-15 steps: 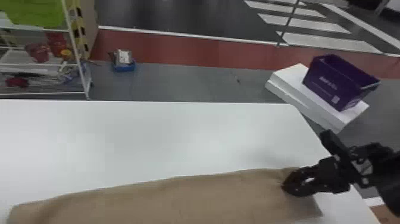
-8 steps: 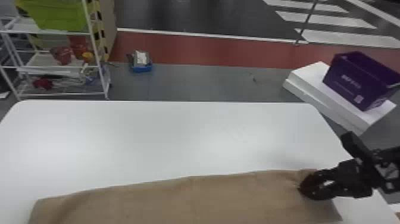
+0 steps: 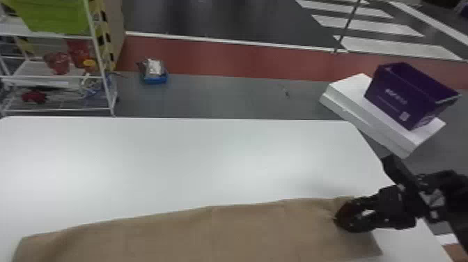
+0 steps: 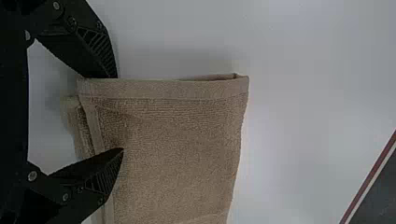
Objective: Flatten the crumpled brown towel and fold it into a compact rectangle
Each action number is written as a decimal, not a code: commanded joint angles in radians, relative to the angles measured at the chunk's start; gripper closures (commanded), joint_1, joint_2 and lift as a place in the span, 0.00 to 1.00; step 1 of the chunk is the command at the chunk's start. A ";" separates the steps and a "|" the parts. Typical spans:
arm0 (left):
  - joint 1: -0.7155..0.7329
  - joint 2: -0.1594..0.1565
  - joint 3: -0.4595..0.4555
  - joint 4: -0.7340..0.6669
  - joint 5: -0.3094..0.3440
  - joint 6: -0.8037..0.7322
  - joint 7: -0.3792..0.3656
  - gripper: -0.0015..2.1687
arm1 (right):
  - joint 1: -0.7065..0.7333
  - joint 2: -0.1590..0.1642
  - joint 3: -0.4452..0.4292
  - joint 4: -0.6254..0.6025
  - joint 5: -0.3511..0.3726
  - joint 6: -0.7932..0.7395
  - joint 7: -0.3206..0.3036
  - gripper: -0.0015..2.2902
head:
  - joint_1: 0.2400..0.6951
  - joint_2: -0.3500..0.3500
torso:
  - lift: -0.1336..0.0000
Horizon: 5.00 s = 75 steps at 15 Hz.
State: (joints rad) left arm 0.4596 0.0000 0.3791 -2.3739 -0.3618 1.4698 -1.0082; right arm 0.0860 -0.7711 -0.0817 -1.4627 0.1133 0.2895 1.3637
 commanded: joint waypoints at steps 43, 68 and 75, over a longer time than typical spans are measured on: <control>-0.203 -0.003 -1.106 -0.024 -0.112 -0.071 0.655 0.81 | 0.101 0.059 -0.317 -0.041 -0.152 -0.036 -0.187 0.12 | 1.00 0.00 | 0.07; -0.107 -0.003 -0.893 -0.056 0.121 -0.357 0.763 0.01 | 0.267 0.150 -0.383 -0.472 -0.630 0.805 -0.310 0.11 | 1.00 0.00 | 0.07; -0.042 -0.003 -0.473 -0.080 0.422 -0.430 0.726 0.01 | 0.205 0.194 -0.285 -0.651 -0.627 1.207 -0.449 0.15 | 1.00 0.00 | 0.07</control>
State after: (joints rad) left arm 0.3982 0.0000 -0.1547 -2.4396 0.0236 1.0407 -0.2702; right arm 0.3136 -0.5804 -0.3904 -2.1030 -0.5276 1.4471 0.9172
